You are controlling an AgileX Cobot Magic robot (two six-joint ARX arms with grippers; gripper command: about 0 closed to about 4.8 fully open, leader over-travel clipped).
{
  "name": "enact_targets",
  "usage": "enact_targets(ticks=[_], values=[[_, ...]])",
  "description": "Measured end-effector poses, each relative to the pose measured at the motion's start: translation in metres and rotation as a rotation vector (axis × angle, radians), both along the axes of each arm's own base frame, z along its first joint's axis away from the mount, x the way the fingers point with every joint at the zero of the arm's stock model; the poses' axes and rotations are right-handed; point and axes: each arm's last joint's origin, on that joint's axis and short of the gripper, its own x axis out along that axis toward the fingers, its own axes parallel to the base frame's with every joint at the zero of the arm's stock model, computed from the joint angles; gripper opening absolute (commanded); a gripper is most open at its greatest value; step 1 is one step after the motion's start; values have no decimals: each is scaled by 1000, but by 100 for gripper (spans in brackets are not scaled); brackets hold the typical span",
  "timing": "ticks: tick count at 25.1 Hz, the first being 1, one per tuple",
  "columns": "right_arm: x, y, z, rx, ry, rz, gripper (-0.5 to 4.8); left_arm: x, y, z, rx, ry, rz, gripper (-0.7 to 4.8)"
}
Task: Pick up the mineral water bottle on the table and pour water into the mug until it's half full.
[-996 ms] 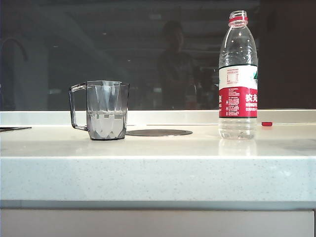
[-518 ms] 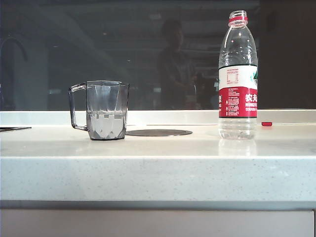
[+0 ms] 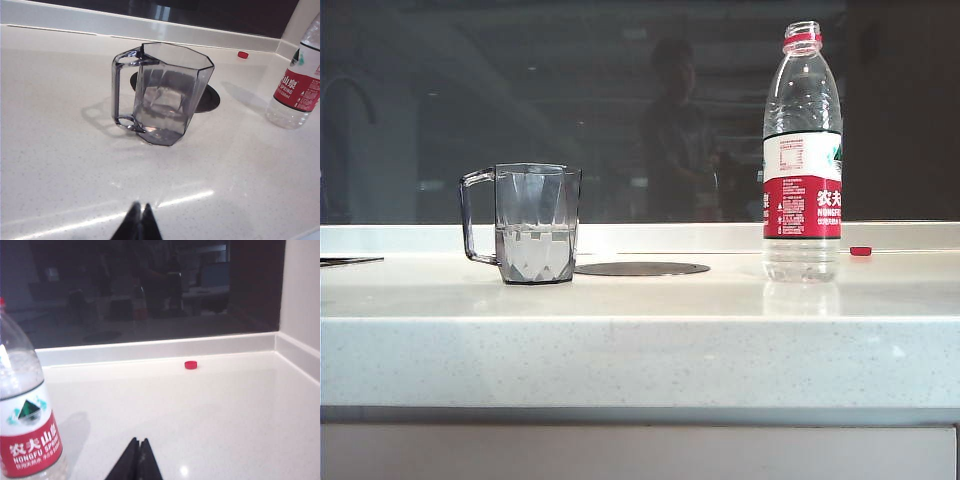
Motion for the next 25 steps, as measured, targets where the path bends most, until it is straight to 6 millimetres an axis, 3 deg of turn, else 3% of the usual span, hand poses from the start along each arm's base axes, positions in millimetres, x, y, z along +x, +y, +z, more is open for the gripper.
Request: enact_targets(ticks=[5,25], values=[[2,0,-10,0,21,1,17,0,0,0,0,0,0,-4],[2,2,-9,-40,11,58,17,0,0,0,0,0,0,-4]])
